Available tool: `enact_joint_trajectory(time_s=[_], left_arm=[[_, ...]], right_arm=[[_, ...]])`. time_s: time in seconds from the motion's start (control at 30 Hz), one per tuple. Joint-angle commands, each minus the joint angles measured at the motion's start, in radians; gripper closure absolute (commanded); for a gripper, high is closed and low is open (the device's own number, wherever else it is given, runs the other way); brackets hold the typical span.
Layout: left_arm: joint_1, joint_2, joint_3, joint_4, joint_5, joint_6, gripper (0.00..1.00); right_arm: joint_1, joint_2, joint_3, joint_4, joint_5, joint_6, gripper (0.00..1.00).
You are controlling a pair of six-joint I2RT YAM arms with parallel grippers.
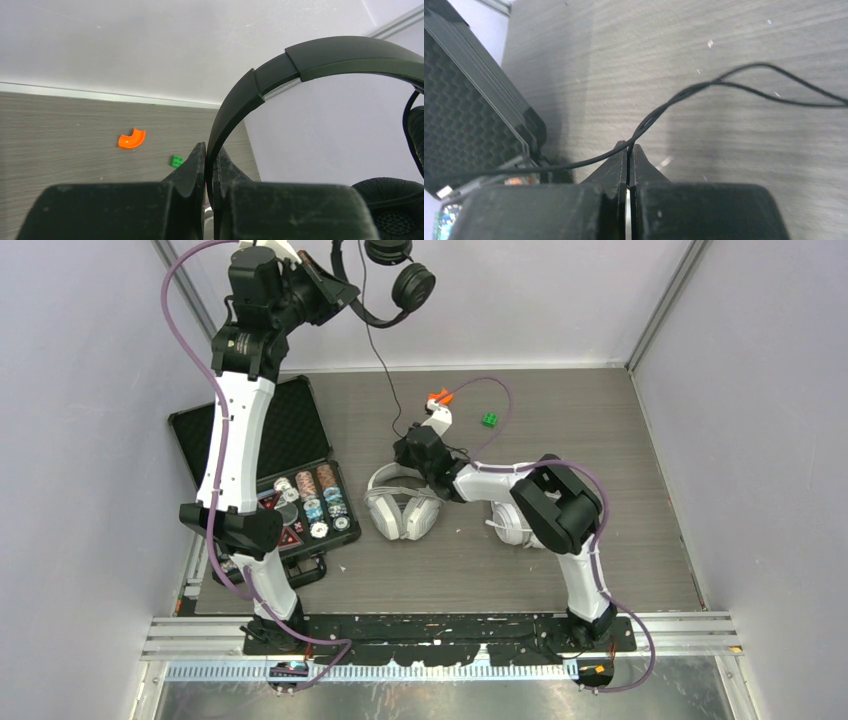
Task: Wrap the headphones
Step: Untie the headphones cable from the headphones.
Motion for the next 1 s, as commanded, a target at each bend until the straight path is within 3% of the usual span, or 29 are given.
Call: enact_joint_trajectory(time_s=[0.0, 0.17, 0.37, 0.57, 0.7, 0.8, 0.97], left_arm=[[0.038, -0.030, 0.051, -0.027, -0.085, 0.043, 1.00], [0.124, -0.065, -0.044, -0.067, -0.101, 0.055, 1.00], [0.193, -0.078, -0.103, -0.072, -0.133, 0.078, 1.00], [0.273, -0.077, -0.086, -0.080, -0.145, 0.075, 1.00], [0.315, -0.070, -0.071, -0.089, -0.152, 0.069, 1.00], [0.337, -0.063, -0.063, -0.090, -0.164, 0.076, 1.00], [0.372, -0.056, -0.054, -0.097, -0.178, 0.081, 1.00]], right_arm=[[-0.040, -0.197, -0.119, -0.013, -0.024, -0.064, 1.00], [-0.262, -0.501, -0.259, -0.223, -0.196, -0.128, 1.00], [-0.628, -0.687, -0.217, -0.554, -0.378, -0.211, 1.00], [-0.962, -0.697, -0.067, -0.747, -0.333, -0.249, 1.00], [-1.159, -0.661, -0.009, -0.768, -0.430, -0.199, 1.00], [-1.235, -0.638, 0.025, -0.771, -0.509, -0.178, 1.00], [-1.267, -0.619, 0.064, -0.799, -0.510, -0.188, 1.00]])
